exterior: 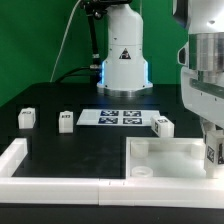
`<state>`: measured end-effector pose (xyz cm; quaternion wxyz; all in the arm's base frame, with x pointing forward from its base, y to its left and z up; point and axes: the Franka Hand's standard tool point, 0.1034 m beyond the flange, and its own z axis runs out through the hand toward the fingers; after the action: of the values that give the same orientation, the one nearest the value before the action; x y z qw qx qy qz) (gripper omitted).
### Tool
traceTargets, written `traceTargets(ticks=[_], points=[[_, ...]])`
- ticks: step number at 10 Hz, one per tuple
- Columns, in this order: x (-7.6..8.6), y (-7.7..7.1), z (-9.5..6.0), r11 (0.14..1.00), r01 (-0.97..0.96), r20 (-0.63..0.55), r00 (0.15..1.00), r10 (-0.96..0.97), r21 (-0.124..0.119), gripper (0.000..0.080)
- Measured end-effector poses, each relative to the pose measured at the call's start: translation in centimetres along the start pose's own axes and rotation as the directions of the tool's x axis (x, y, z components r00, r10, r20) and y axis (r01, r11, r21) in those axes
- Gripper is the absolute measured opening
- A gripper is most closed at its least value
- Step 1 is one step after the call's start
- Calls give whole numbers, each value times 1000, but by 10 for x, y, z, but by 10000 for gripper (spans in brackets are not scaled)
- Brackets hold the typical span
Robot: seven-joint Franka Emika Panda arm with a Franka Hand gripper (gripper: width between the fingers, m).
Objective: Assemble one leg
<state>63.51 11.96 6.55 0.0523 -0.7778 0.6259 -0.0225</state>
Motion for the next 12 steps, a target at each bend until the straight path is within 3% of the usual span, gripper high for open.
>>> traceTargets(ticks=[1,2,4,5,8,11,12], points=[[0,0,0,999,52,0,999,-52,0,506],[0,0,0,991,131,-2,991,-131,-1,617],[-6,0,0,938,346,1,938,-346,-1,648],[-6,0,0,870,493,1,870,-493,1,648],[-4,-3,-1,539,842,-7,539,-842,-4,649],[0,-3,-2,235,971,-7,235,-972,-32,649],[0,-3,-2,192,981,-6,192,-981,-41,649]])
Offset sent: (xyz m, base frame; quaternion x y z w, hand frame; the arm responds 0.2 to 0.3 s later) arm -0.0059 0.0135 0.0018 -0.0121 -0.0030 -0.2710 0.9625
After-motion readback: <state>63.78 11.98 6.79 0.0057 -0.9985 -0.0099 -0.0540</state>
